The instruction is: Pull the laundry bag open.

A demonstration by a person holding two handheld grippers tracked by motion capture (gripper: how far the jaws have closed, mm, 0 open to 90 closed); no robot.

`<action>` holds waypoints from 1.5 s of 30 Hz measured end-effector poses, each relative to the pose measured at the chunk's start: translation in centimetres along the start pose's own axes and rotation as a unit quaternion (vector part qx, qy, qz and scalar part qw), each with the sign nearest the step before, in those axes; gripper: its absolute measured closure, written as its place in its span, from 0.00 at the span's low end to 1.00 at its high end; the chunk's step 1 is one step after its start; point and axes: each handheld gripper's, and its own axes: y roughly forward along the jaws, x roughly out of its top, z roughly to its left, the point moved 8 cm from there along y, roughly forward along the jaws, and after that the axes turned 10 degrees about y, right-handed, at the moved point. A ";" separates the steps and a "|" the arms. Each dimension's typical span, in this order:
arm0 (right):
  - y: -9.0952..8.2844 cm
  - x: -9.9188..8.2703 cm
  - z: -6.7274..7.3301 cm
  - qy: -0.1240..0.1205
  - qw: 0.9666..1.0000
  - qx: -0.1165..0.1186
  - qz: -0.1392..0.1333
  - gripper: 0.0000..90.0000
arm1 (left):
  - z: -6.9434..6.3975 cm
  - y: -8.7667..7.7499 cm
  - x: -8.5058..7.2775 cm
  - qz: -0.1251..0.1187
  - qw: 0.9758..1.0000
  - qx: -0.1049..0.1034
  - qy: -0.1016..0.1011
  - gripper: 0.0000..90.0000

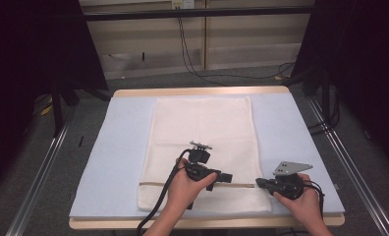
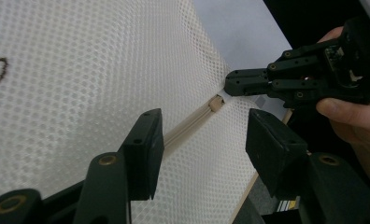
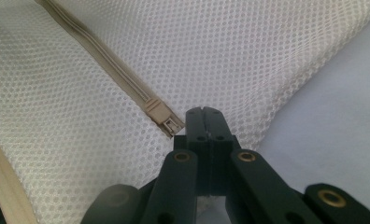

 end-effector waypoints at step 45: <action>0.1 -0.3 0.1 -0.003 1.000 -0.005 -0.004 1.00 | -1.3 7.2 0.1 0.083 0.995 0.012 -0.047 0.81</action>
